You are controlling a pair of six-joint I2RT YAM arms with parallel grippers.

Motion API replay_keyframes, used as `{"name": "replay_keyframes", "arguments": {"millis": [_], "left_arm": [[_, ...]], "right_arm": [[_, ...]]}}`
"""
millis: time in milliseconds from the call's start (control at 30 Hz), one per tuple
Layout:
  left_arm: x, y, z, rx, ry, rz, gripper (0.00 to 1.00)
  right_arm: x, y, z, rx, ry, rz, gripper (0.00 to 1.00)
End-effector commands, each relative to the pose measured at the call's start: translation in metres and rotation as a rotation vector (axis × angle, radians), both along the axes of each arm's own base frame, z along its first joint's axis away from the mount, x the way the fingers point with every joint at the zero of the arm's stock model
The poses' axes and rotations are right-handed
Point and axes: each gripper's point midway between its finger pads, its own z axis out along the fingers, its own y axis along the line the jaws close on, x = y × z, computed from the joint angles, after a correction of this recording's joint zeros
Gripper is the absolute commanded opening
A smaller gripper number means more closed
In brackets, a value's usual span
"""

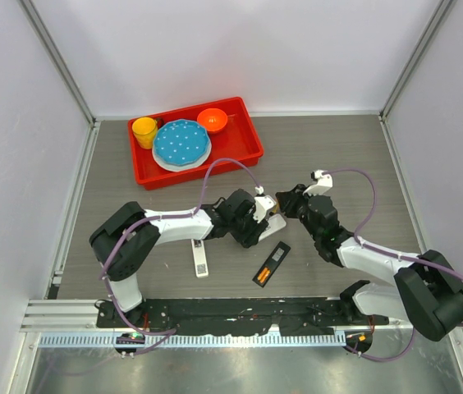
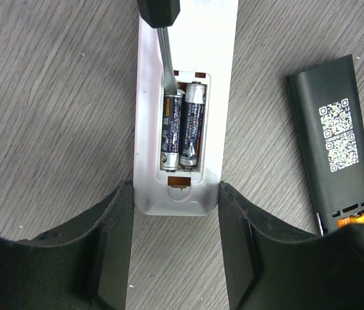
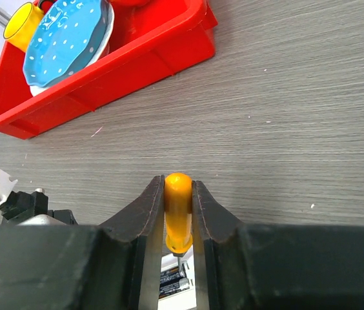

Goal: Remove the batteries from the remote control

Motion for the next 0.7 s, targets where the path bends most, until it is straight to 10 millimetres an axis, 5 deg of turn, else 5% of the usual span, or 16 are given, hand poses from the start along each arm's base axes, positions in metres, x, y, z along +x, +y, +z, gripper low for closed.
{"name": "replay_keyframes", "arguments": {"millis": [0,667], "left_arm": [[-0.0027,0.0025,-0.0111,0.034,0.029,-0.004,0.0],[-0.0023,0.0024,-0.0111,0.036,0.028,-0.004,0.0]], "right_arm": [[0.0009,-0.0051,0.0021,-0.02,-0.022,-0.024,0.01],[-0.0012,-0.0135,0.0067,-0.057,-0.037,-0.044,0.01]]}}
